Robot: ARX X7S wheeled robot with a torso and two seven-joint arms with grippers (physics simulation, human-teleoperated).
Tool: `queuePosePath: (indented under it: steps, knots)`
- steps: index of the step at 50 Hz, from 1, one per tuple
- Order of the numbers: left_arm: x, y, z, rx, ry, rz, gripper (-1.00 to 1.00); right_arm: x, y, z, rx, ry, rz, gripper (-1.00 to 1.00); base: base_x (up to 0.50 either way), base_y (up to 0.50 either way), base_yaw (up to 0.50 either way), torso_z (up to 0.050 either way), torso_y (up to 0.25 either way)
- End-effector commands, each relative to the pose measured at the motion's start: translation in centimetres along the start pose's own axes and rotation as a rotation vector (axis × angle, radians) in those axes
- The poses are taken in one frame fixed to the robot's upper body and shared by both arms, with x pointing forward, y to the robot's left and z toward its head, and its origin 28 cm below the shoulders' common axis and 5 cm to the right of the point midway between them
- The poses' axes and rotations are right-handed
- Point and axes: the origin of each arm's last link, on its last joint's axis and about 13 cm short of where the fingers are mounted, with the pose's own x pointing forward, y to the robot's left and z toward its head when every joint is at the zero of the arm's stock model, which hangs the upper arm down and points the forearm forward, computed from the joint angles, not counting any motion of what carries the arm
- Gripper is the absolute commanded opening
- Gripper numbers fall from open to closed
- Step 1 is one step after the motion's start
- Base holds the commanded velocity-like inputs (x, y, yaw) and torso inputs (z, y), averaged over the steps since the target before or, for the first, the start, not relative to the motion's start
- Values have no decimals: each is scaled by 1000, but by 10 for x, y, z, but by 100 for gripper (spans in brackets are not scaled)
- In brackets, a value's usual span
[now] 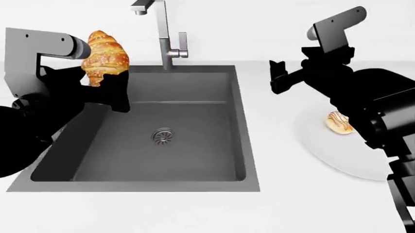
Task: Place the pastries on the plates.
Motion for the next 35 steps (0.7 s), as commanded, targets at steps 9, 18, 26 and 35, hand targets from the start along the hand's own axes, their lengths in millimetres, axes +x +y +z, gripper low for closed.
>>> queuePosePath:
  steps: [9, 18, 26, 35]
  knots:
    - [-1, 2, 2, -19, -9, 14, -100, 2, 1, -1, 1, 1, 4, 100, 0, 500, 0, 0, 0]
    - [0, 1, 3, -25, -10, 17, -100, 2, 3, -6, 23, -1, 12, 100, 0, 500, 0, 0, 0]
    - [0, 2, 1, -33, -11, 21, -100, 3, 3, -5, 23, -9, 18, 100, 0, 500, 0, 0, 0]
    - [0, 4, -1, -39, -5, 23, -100, 3, 5, -9, 30, -13, 7, 100, 0, 500, 0, 0, 0]
